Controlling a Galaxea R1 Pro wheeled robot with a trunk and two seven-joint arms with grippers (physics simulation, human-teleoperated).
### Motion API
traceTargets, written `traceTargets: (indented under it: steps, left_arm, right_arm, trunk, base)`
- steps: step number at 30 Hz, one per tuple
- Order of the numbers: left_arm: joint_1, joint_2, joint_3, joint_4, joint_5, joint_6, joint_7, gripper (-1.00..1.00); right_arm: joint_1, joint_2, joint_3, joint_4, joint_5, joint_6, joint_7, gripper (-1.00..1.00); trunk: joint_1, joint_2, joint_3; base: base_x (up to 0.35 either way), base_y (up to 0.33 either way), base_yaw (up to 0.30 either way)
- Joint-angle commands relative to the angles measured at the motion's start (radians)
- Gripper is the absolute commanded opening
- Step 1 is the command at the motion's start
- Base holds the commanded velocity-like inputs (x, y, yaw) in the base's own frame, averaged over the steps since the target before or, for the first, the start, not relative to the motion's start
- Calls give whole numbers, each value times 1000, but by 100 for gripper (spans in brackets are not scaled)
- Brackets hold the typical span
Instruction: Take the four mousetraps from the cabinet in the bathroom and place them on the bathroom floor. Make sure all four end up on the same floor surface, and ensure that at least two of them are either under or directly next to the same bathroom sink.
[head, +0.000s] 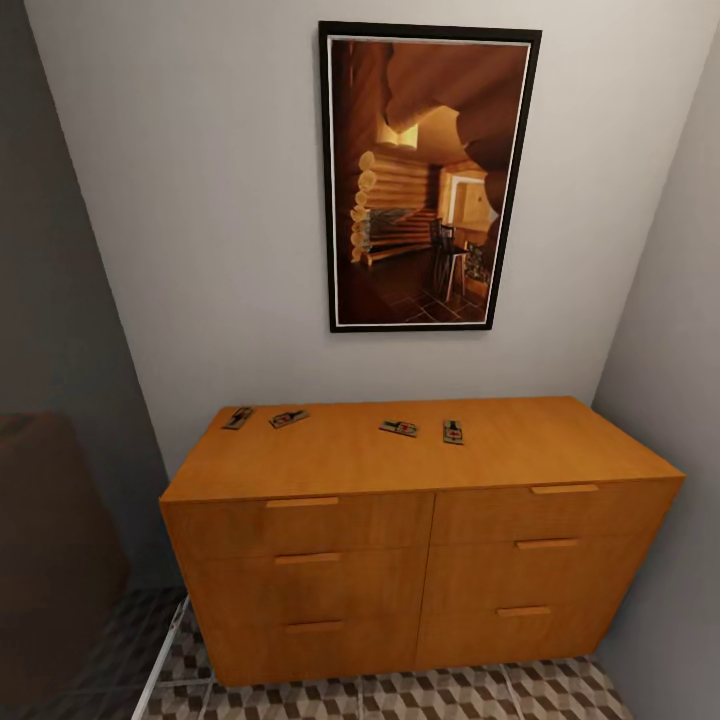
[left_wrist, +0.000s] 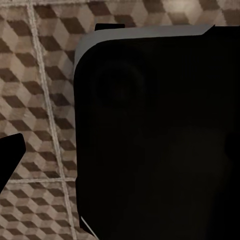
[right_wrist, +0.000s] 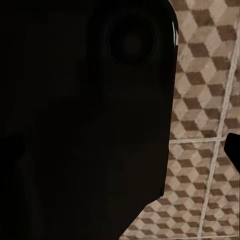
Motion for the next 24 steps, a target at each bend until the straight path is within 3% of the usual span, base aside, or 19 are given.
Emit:
traceTargets:
  steps: [1,24]
  left_arm:
    - [0,1,1,0,2,-1,0,100]
    - [0,1,-1,-1,3,0,0,100]
  right_arm:
    - [1,0,3,0,4,-1,-1,100]
    - [0,1,5,-8,4,4,-1,100]
  trunk:
    - [0,0,-1]
    - [0,0,-1]
  base:
    - [0,0,0]
    - [0,0,0]
